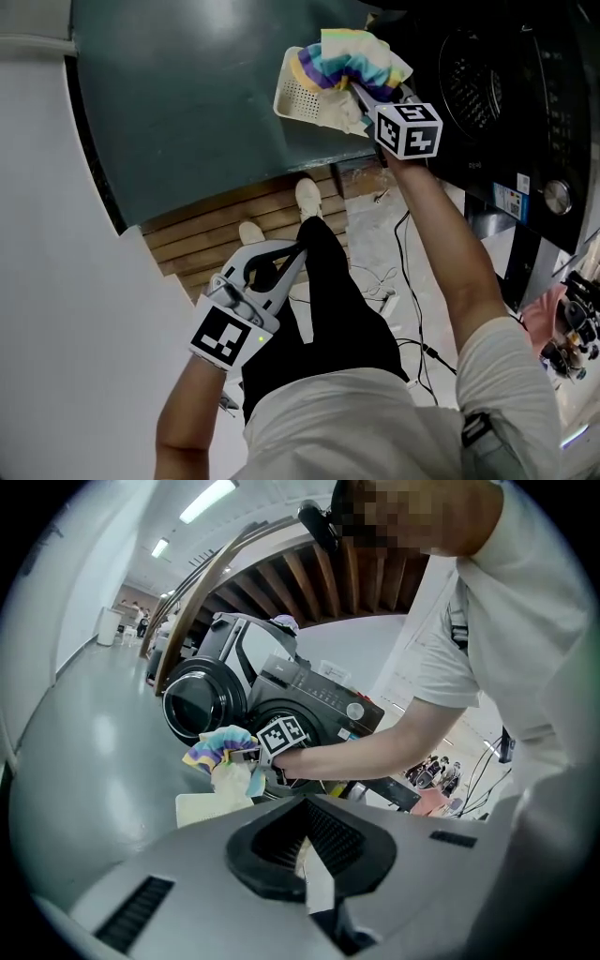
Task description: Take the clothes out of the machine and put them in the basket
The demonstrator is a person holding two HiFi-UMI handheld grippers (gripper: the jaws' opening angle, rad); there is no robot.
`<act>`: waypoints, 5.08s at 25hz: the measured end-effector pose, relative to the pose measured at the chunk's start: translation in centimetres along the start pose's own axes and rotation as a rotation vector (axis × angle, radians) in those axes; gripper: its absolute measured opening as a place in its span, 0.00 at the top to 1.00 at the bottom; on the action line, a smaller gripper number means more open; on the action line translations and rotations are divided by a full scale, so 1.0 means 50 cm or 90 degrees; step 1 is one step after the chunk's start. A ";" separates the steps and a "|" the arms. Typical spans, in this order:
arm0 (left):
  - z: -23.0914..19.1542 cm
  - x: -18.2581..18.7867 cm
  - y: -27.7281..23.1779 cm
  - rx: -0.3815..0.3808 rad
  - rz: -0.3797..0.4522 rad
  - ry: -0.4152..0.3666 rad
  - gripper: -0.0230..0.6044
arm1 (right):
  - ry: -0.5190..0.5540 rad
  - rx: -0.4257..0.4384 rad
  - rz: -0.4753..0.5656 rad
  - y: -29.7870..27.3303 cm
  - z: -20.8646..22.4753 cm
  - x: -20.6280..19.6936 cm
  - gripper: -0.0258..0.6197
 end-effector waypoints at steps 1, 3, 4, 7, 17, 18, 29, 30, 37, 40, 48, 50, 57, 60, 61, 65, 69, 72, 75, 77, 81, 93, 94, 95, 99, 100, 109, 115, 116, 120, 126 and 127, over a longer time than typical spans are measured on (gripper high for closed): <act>-0.004 -0.006 -0.001 0.003 -0.001 0.005 0.97 | 0.005 0.003 -0.006 -0.017 -0.003 -0.005 0.67; -0.013 -0.014 -0.005 0.005 -0.001 0.012 0.97 | 0.016 0.004 -0.019 -0.054 -0.002 -0.018 0.67; -0.018 -0.017 -0.007 0.005 0.000 0.013 0.97 | 0.021 0.003 -0.026 -0.073 0.000 -0.026 0.67; -0.033 -0.028 -0.019 0.007 -0.004 0.017 0.97 | 0.041 0.002 -0.046 -0.138 0.001 -0.053 0.67; -0.086 -0.010 -0.118 0.006 -0.028 0.032 0.97 | 0.055 0.021 -0.134 -0.346 0.057 -0.186 0.67; -0.091 -0.008 -0.127 0.006 -0.030 0.034 0.97 | 0.058 0.024 -0.144 -0.365 0.063 -0.200 0.67; -0.154 -0.018 -0.215 0.006 -0.041 0.067 0.97 | 0.092 0.059 -0.239 -0.545 0.101 -0.308 0.67; -0.160 -0.018 -0.220 0.007 -0.039 0.071 0.97 | 0.097 0.064 -0.249 -0.558 0.101 -0.317 0.67; -0.191 -0.035 -0.241 0.011 -0.040 0.097 0.97 | 0.118 0.079 -0.298 -0.638 0.108 -0.339 0.63; -0.194 -0.042 -0.254 0.011 -0.045 0.107 0.97 | 0.101 0.089 -0.327 -0.658 0.119 -0.352 0.54; -0.170 -0.019 -0.243 0.003 -0.033 0.107 0.97 | 0.072 0.091 -0.316 -0.604 0.127 -0.336 0.53; -0.166 -0.011 -0.256 0.005 -0.033 0.102 0.97 | 0.069 0.091 -0.309 -0.592 0.134 -0.334 0.53; -0.131 0.019 -0.245 0.003 -0.014 0.074 0.97 | 0.066 0.117 -0.277 -0.514 0.114 -0.321 0.53; -0.106 0.019 -0.233 0.002 -0.002 0.055 0.97 | 0.062 0.127 -0.254 -0.469 0.099 -0.311 0.54; -0.096 0.017 -0.229 0.002 0.003 0.047 0.97 | 0.060 0.126 -0.247 -0.452 0.095 -0.311 0.54; -0.044 -0.006 -0.199 0.002 0.022 0.026 0.97 | 0.044 0.120 -0.204 -0.373 0.071 -0.311 0.55; 0.015 -0.035 -0.154 0.003 0.037 -0.001 0.97 | 0.037 0.115 -0.142 -0.267 0.029 -0.291 0.62; 0.056 -0.055 -0.115 0.012 0.049 -0.017 0.97 | 0.033 0.119 -0.081 -0.179 -0.013 -0.257 0.69; 0.109 -0.081 -0.073 0.016 0.058 -0.022 0.97 | 0.024 0.115 -0.028 -0.076 -0.056 -0.237 0.78; 0.149 -0.098 -0.042 0.017 0.063 -0.023 0.97 | 0.022 0.115 -0.003 -0.005 -0.091 -0.233 0.82; 0.212 -0.123 0.020 0.022 0.076 -0.034 0.97 | 0.031 0.108 0.045 0.128 -0.151 -0.218 0.89; 0.329 -0.139 0.182 0.083 0.108 -0.066 0.97 | 0.073 0.145 0.143 0.516 -0.335 -0.219 0.92; 0.332 -0.137 0.194 0.088 0.112 -0.064 0.97 | 0.080 0.149 0.149 0.544 -0.350 -0.222 0.92; 0.337 -0.136 0.205 0.094 0.116 -0.064 0.97 | 0.088 0.152 0.155 0.570 -0.366 -0.225 0.92; 0.367 -0.140 0.247 0.112 0.125 -0.064 0.97 | 0.120 0.173 0.175 0.672 -0.433 -0.246 0.92; 0.377 -0.141 0.255 0.115 0.130 -0.063 0.97 | 0.128 0.179 0.180 0.697 -0.446 -0.251 0.92; 0.472 -0.169 0.294 0.140 0.116 -0.083 0.97 | 0.163 0.216 0.211 0.863 -0.550 -0.321 0.92; 0.516 -0.184 0.317 0.157 0.132 -0.093 0.97 | 0.160 0.225 0.233 0.921 -0.573 -0.361 0.92; 0.520 -0.191 0.320 0.160 0.135 -0.089 0.97 | 0.161 0.228 0.233 0.925 -0.578 -0.370 0.92; 0.534 -0.216 0.338 0.170 0.149 -0.074 0.97 | 0.171 0.234 0.227 0.941 -0.598 -0.398 0.92; 0.537 -0.241 0.362 0.181 0.161 -0.060 0.97 | 0.189 0.233 0.233 0.954 -0.626 -0.399 0.92; 0.538 -0.243 0.365 0.182 0.164 -0.059 0.97 | 0.191 0.234 0.234 0.957 -0.630 -0.399 0.92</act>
Point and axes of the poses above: the fingertips, and each gripper's own axes: y backward along the fingers, z to its right, x out of its top, the point moved 1 cm from there along y, backward along the fingers, and after that the axes turned 14 degrees about -z, right-handed, at the moved point
